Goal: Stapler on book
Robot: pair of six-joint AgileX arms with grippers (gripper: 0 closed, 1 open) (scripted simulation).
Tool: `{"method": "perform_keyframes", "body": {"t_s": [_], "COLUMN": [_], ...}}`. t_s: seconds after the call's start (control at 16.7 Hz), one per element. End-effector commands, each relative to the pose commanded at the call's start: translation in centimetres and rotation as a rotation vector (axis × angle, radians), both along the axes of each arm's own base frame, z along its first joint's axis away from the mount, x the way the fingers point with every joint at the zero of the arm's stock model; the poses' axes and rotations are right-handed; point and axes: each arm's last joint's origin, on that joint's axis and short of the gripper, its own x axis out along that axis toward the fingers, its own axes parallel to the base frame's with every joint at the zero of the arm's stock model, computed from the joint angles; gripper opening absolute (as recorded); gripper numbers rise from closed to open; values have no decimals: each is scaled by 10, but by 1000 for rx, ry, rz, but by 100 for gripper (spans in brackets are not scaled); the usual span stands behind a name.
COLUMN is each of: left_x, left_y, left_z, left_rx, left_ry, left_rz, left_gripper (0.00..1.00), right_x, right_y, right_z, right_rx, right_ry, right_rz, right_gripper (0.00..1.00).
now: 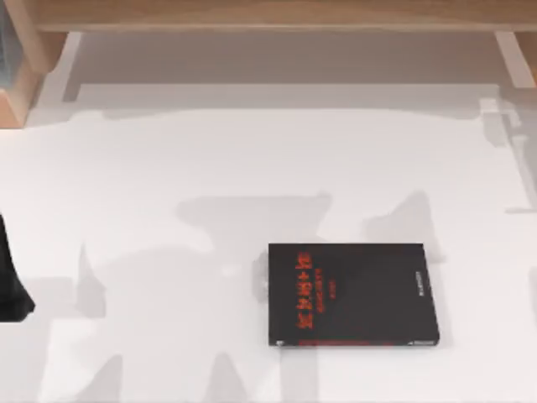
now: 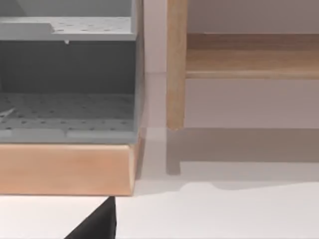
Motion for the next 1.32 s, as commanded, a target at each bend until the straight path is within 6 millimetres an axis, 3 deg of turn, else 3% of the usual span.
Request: {"method": "perform_keyframes", "body": {"t_s": [0.24, 0.48, 0.66, 0.84, 1.32], "left_x": [0, 0, 0, 0, 0], "left_y": [0, 0, 0, 0, 0], "left_z": [0, 0, 0, 0, 0], "left_rx": [0, 0, 0, 0, 0], "left_ry": [0, 0, 0, 0, 0], "left_rz": [0, 0, 0, 0, 0], "left_gripper": [100, 100, 100, 100, 100], "right_x": [78, 123, 140, 152, 155], "right_y": [-54, -105, -126, -129, -128], "right_z": [-42, -108, -150, -172, -178], "right_rx": [17, 57, 76, 76, 76], "right_ry": [276, 517, 629, 666, 671], "right_rz": [-53, -106, -132, -134, -134], "right_gripper": [100, 100, 100, 100, 100]}}
